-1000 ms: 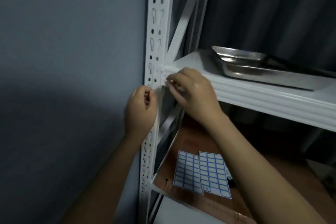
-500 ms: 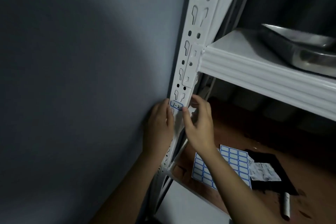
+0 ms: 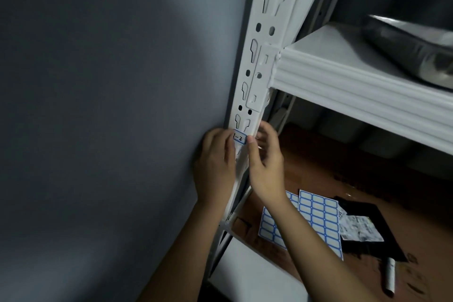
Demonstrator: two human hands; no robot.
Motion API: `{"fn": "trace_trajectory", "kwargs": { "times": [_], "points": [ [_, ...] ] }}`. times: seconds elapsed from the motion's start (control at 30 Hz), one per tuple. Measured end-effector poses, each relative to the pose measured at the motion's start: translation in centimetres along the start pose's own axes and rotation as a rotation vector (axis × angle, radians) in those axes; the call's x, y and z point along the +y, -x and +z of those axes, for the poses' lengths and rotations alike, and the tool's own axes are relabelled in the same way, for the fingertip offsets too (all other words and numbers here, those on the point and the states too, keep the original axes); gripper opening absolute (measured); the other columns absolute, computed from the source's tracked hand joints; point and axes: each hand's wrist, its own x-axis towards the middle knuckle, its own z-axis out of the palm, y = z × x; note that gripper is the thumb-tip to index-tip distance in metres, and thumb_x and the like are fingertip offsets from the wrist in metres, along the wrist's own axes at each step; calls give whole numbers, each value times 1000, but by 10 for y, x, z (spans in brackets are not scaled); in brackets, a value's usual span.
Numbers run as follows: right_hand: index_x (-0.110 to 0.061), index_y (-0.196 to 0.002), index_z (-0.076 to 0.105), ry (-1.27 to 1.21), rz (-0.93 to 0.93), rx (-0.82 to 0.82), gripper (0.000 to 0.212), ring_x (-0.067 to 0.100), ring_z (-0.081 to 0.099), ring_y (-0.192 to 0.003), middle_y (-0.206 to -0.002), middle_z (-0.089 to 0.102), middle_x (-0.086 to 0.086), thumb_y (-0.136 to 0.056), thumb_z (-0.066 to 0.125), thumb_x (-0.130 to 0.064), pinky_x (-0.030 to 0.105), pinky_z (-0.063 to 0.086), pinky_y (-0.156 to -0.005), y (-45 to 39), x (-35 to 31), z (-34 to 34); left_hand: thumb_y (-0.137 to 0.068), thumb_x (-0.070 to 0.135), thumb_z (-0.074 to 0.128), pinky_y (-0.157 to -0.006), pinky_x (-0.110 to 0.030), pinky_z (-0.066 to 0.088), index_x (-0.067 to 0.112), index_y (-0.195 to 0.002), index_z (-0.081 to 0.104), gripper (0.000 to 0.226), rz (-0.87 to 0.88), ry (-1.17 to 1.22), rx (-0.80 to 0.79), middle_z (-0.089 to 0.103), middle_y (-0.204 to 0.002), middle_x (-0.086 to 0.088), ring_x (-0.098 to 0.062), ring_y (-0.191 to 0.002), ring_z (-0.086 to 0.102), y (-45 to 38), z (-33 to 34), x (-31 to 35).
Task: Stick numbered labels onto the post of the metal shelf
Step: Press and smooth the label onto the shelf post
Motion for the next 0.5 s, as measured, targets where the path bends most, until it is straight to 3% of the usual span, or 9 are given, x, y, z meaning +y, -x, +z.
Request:
{"fn": "trace_trajectory", "kwargs": {
  "times": [0.07, 0.2, 0.37, 0.5],
  "points": [
    [-24, -125, 49, -12, 13, -5, 30, 7, 59, -103, -110, 62, -8, -96, 52, -18, 14, 45, -86, 0, 2, 0, -93, 27, 46, -74, -22, 45, 14, -103, 68, 28, 9, -9, 9, 65, -107, -2, -10, -91, 57, -1, 2, -1],
    [-28, -124, 48, -39, 22, -7, 30, 10, 59, -105, -112, 63, -5, -95, 51, -22, 13, 45, -85, -1, 5, 1, -95, 30, 47, -66, -33, 52, 16, -105, 63, 24, -37, -22, -37, 66, -103, -1, -20, -86, 64, -4, 3, 4],
    [-28, -126, 46, -17, 4, -7, 31, 6, 58, -105, -119, 59, 4, -97, 50, -21, 11, 44, -86, -2, 9, 2, -93, 37, 40, -55, -28, 47, 15, -105, 64, 34, -8, -13, 9, 72, -82, -3, -23, -67, 67, -6, 6, -1],
    [-24, -127, 46, 9, -1, 26, 32, 3, 58, -104, -119, 58, 5, -95, 47, -24, 22, 47, -92, 0, 10, 6, -93, 34, 41, -54, -21, 41, 12, -103, 66, 34, 18, 2, 24, 72, -77, -6, -25, -62, 66, -5, 8, -2]
  ]
}}
